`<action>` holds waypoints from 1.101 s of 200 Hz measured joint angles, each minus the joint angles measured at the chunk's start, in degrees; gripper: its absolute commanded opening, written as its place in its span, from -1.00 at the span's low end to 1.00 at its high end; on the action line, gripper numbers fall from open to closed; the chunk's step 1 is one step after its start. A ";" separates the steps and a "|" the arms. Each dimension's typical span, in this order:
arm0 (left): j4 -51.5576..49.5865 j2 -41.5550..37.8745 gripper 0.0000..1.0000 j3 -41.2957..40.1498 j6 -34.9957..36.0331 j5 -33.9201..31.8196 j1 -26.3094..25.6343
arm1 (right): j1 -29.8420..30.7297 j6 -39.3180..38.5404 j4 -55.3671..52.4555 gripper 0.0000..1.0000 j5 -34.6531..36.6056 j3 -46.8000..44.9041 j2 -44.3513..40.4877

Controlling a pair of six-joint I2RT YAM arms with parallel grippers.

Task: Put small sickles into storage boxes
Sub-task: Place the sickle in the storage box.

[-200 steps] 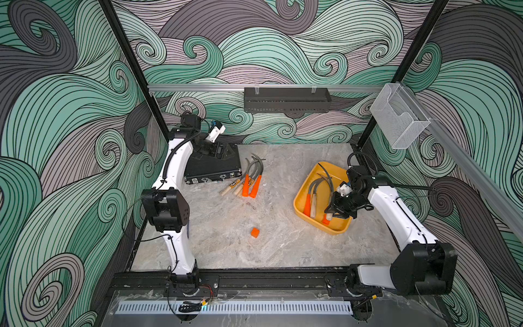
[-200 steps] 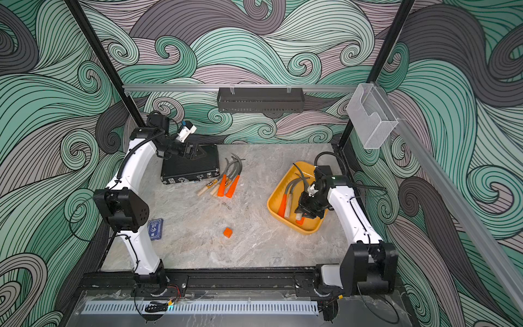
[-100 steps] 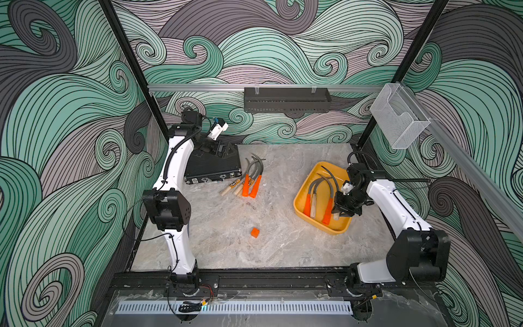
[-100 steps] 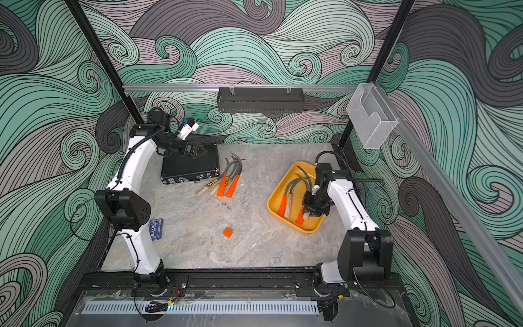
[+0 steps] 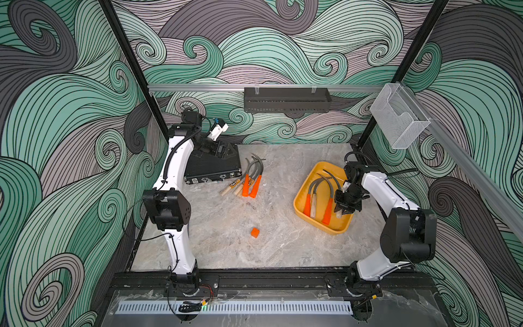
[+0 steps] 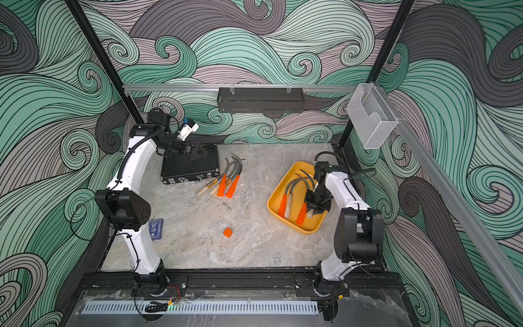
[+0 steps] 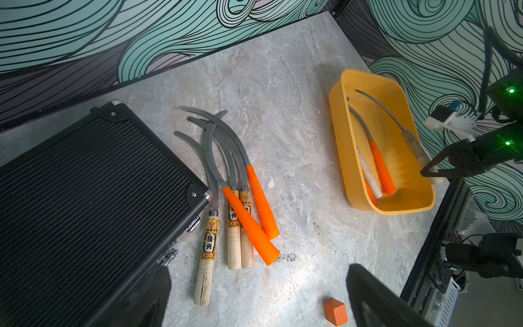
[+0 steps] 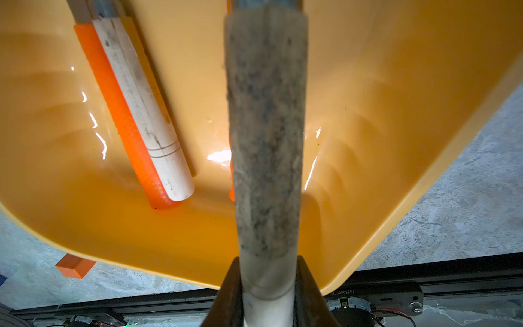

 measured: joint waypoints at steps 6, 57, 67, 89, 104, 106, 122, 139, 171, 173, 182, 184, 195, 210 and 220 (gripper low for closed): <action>-0.02 0.00 0.93 -0.11 -0.02 0.00 0.00 | -0.11 0.07 0.24 -1.00 0.00 0.00 0.52; 0.33 -0.02 0.93 -1.14 -0.11 0.00 0.00 | -0.76 1.09 1.75 -1.00 0.28 0.04 3.39; 0.44 -0.02 0.93 -1.64 -0.11 0.00 0.00 | -0.90 1.25 1.88 -1.00 0.35 0.24 4.17; 0.68 -0.02 0.93 -2.58 -0.13 -0.02 0.00 | -1.11 1.57 2.36 -1.00 0.46 0.92 5.68; 0.79 -0.02 0.93 -2.95 -0.13 -0.04 0.00 | -1.18 1.68 2.89 -1.00 0.55 1.01 6.25; 0.76 -0.02 0.93 -2.95 -0.13 -0.07 0.00 | -1.18 1.70 2.95 -1.00 0.57 1.01 6.34; 0.92 -0.04 0.93 -3.08 -0.13 -0.07 0.00 | -1.22 1.84 3.39 -1.00 0.61 1.05 6.93; 1.09 -0.07 0.93 -3.26 -0.13 -0.13 0.00 | -1.22 1.84 3.67 -1.00 0.98 1.05 7.54; 1.20 -0.07 0.93 -3.32 -0.13 -0.15 0.02 | -1.25 1.79 4.07 -1.00 1.84 1.05 8.37; 1.20 -0.07 0.93 -3.32 -0.13 -0.17 0.04 | -1.25 1.79 4.07 -1.00 1.86 1.05 8.37; 1.20 -0.07 0.93 -3.32 -0.13 -0.20 0.07 | -1.25 1.79 4.11 -1.00 2.03 1.07 8.37; 1.20 -0.07 0.93 -3.32 -0.13 -0.20 0.07 | -1.25 1.79 4.09 -1.00 2.10 1.07 8.37; 1.22 -0.07 0.93 -3.32 -0.13 -0.22 0.07 | -1.25 1.77 4.11 -1.00 2.29 1.07 8.37; 1.22 -0.07 0.93 -3.32 -0.13 -0.26 0.07 | -1.25 1.75 4.13 -1.00 2.71 1.07 8.41; 1.22 -0.07 0.93 -3.32 -0.13 -0.26 0.07 | -1.25 1.68 4.13 -1.00 2.91 1.07 8.57</action>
